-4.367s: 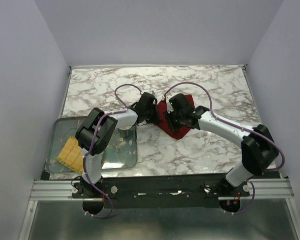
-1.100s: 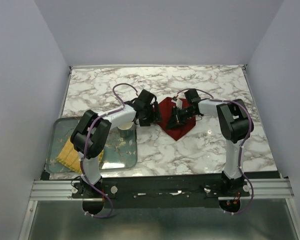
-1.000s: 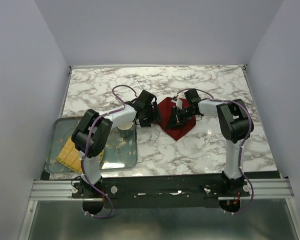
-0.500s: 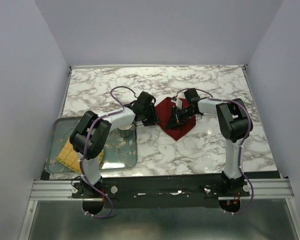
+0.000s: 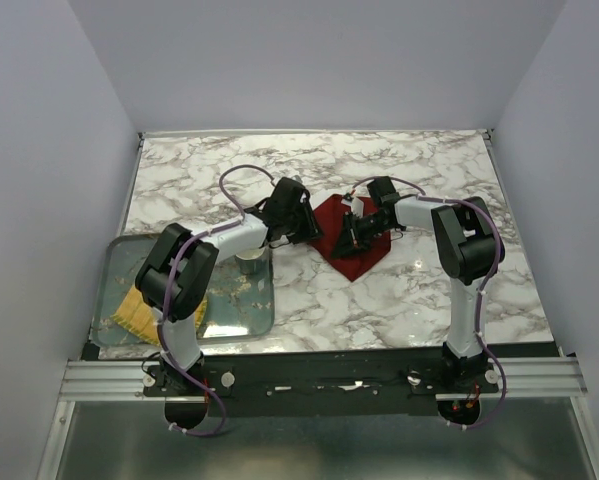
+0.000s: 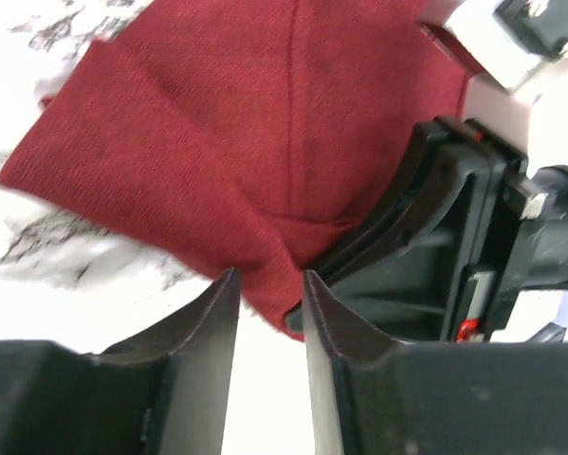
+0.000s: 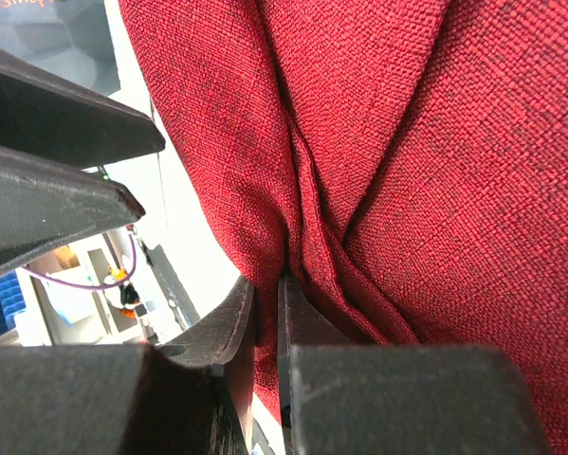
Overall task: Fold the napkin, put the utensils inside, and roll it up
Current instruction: Roll the napkin with the utensil
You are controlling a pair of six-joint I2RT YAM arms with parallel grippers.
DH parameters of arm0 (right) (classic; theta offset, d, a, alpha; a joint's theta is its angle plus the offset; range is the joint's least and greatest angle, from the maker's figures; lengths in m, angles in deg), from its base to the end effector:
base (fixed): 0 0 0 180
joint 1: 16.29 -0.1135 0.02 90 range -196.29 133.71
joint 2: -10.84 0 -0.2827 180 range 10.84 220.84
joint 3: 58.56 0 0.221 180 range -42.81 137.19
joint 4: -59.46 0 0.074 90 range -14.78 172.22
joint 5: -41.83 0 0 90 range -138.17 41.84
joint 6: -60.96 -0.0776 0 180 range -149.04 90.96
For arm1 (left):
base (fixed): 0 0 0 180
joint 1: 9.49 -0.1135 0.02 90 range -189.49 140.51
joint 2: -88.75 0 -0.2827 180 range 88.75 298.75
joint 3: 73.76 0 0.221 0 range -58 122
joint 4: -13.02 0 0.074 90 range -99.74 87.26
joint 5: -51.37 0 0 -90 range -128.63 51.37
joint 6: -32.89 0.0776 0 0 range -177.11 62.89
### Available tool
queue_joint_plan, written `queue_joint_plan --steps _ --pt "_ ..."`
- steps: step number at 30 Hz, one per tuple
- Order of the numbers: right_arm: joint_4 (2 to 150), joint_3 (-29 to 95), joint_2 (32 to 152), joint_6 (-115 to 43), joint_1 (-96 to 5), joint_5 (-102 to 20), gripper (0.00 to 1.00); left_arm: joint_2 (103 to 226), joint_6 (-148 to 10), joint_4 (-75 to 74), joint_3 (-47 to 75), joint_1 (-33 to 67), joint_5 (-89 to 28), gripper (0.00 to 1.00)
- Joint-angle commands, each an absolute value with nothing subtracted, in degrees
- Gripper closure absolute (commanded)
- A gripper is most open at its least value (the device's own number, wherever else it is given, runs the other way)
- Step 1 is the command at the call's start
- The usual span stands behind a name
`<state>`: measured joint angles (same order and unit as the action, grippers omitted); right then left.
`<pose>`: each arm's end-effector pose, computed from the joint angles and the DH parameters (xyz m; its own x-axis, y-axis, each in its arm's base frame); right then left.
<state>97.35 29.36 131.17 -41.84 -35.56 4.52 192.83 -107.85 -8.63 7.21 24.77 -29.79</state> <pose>0.3479 0.1870 0.1251 -0.9670 -0.1958 -0.1628 -0.2450 0.5405 0.8049 0.3231 -0.2345 0.1949 -0.8688 -0.3339 -0.3656 -0.0415 0.7849 -0.6183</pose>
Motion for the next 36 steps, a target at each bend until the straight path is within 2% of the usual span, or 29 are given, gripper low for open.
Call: queue_joint_plan --steps 1,3,5,11,13,16,20,26,31,36 --pt "100.44 27.16 134.85 -38.36 -35.19 -5.71 0.85 196.15 -106.68 -6.43 9.50 24.70 -28.70 0.63" --pt "100.53 27.07 134.85 -38.27 -35.19 -5.71 0.85 197.20 -105.81 -6.34 10.11 24.79 -29.22 0.65" --pt "100.88 27.07 134.94 -37.92 -35.19 -5.89 0.83 198.17 -105.45 -6.26 11.16 24.79 -29.66 0.72" --pt "102.28 27.15 132.75 -37.39 -35.19 -7.90 0.78 202.31 -105.27 -6.08 11.26 24.87 -28.87 0.78" --pt "103.51 27.16 130.74 -36.95 -35.28 -9.84 0.75 203.01 -105.19 -5.38 10.91 24.96 -29.22 0.87" --pt "106.14 27.86 128.45 -36.60 -35.36 -12.90 0.67 204.24 -105.01 -5.38 10.90 24.87 -29.05 0.88" --pt "111.06 29.96 121.95 -35.73 -37.64 -21.07 0.52 205.65 -105.10 -5.64 11.08 25.05 -28.61 0.89" --pt "115.82 32.69 114.56 -36.24 -44.22 -37.95 0.41 206.96 -105.19 -6.52 11.43 25.14 -28.61 0.92" --pt "111.62 31.11 110.69 -37.57 -50.82 -49.72 0.39 207.93 -105.45 -6.78 11.43 25.14 -27.91 0.93" --pt "109.14 31.72 113.31 -37.04 -55.13 -56.34 0.39 207.76 -105.19 -7.31 11.61 25.14 -27.73 0.94"
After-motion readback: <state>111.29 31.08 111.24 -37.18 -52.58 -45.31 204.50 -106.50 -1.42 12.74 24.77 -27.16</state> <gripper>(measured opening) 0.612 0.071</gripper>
